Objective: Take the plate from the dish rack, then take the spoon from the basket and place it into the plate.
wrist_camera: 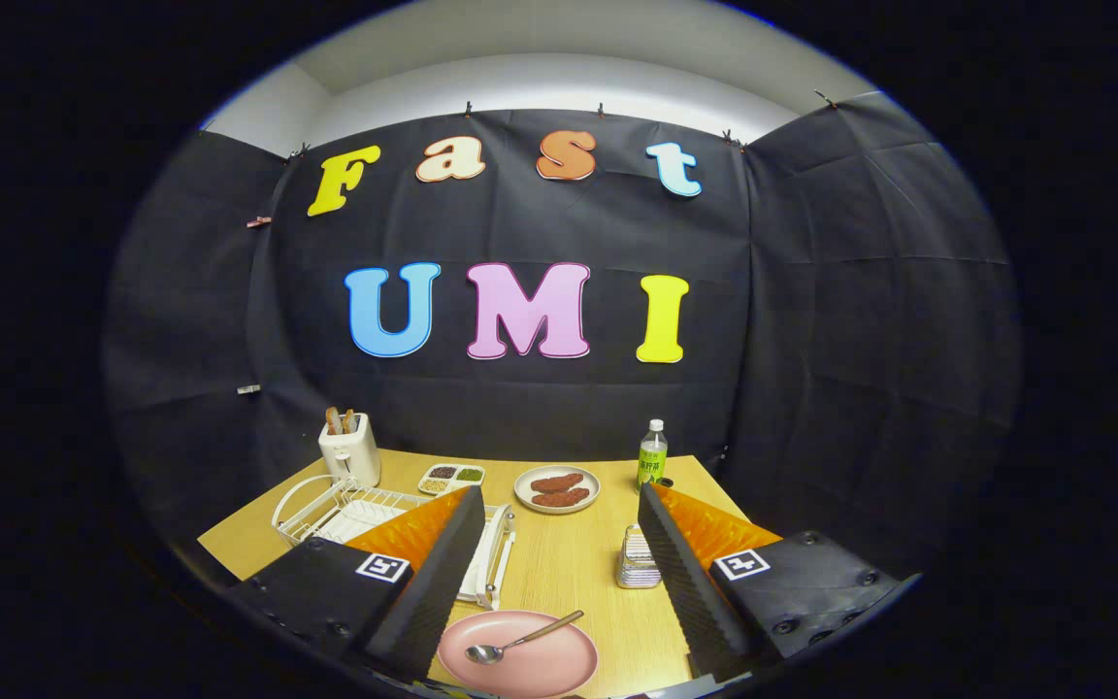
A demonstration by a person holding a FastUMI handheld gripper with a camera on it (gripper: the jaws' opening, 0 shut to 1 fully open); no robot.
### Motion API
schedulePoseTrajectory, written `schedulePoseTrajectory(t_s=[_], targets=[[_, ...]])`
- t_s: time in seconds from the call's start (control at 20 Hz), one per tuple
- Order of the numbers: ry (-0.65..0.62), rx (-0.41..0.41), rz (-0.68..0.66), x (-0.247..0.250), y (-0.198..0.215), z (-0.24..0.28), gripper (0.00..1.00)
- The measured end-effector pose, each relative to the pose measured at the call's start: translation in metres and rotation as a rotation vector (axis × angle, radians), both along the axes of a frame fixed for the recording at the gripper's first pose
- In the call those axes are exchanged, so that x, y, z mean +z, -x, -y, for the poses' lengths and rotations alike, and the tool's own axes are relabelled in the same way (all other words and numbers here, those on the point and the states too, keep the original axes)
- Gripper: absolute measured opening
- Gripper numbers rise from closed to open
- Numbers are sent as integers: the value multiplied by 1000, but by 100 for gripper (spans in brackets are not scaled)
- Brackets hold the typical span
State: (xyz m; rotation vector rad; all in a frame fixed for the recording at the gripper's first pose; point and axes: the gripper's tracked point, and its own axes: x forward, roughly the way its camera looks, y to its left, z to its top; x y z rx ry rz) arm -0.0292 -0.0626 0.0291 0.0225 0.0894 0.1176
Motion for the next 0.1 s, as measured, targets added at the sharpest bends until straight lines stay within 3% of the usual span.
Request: schedulePoseTrajectory(t_s=[0.1], targets=[[23, 15, 13, 3, -4, 4, 98]])
